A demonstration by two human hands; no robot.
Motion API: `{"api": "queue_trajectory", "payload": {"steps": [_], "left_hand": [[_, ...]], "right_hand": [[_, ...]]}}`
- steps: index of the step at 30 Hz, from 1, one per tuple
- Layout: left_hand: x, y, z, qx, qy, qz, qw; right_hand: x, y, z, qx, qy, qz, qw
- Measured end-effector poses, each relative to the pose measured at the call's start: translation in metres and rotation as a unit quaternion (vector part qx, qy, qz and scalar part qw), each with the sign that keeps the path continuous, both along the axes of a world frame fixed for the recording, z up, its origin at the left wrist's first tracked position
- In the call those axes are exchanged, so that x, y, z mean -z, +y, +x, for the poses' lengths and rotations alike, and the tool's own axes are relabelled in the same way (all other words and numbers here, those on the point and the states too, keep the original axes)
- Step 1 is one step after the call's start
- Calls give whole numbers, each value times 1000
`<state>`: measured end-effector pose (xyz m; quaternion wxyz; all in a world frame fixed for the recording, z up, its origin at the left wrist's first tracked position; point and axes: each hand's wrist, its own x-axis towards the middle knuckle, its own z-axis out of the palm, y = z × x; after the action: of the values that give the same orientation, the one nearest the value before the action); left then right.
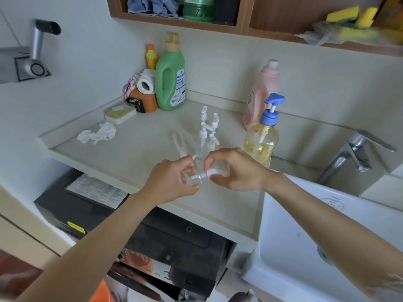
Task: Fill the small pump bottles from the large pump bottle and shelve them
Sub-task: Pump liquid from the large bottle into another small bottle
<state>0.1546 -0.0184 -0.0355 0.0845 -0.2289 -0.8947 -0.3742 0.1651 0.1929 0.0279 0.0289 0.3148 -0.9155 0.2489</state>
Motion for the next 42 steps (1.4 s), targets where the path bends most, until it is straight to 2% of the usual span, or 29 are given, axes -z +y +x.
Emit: {"api": "queue_trajectory", "payload": {"steps": [2, 5, 7, 10, 13, 16, 20, 22, 24, 26, 28, 32, 34, 36, 37, 39, 41, 42], "left_hand": [[1, 1, 1, 1, -4, -6, 1000], [2, 1, 1, -3, 1, -36, 999], [1, 3, 2, -3, 0, -46, 999], [1, 4, 1, -7, -12, -34, 999], [0, 6, 0, -11, -16, -26, 999], [-2, 8, -2, -7, -18, -25, 999], [2, 6, -8, -7, -37, -41, 998], [5, -4, -16, -41, -47, -59, 996], [10, -17, -24, -88, -63, -62, 992], [16, -26, -30, -132, -68, -2, 989], [17, -26, -33, -151, -75, 70, 983], [2, -4, -36, -88, -90, 177, 976], [-11, 11, -35, -34, -88, 230, 969], [-26, 29, -36, 10, -87, 270, 959], [-32, 38, -35, 24, -86, 279, 956], [-50, 61, -39, 56, -81, 287, 953], [-63, 83, -42, 80, -84, 290, 950], [-68, 92, -44, 88, -88, 285, 951]], "right_hand": [[-3, -3, 3, 11, 5, 19, 1000], [-5, -3, 1, 22, 10, 108, 994], [-5, -2, 2, 9, -11, 120, 993], [-1, -1, 2, 30, -47, 105, 993], [8, 4, -4, 31, -18, 89, 995], [12, 8, -5, 28, -32, 35, 998], [18, 18, -5, 8, 37, 23, 999], [21, 31, -5, 30, 51, 24, 998], [28, 47, -2, 97, 7, 37, 995], [43, 57, 2, 160, -73, 86, 981], [66, 57, 4, 177, -114, 113, 971], [89, 46, 2, 189, -124, 102, 969], [81, 45, -1, 204, -60, 106, 971], [53, 45, -2, 198, 98, 24, 975], [35, 43, -1, 182, 198, -42, 962], [-11, 50, -2, 176, 370, -140, 901], [-50, 64, -13, 191, 437, -176, 861], [-63, 72, -21, 207, 438, -179, 856]]}}
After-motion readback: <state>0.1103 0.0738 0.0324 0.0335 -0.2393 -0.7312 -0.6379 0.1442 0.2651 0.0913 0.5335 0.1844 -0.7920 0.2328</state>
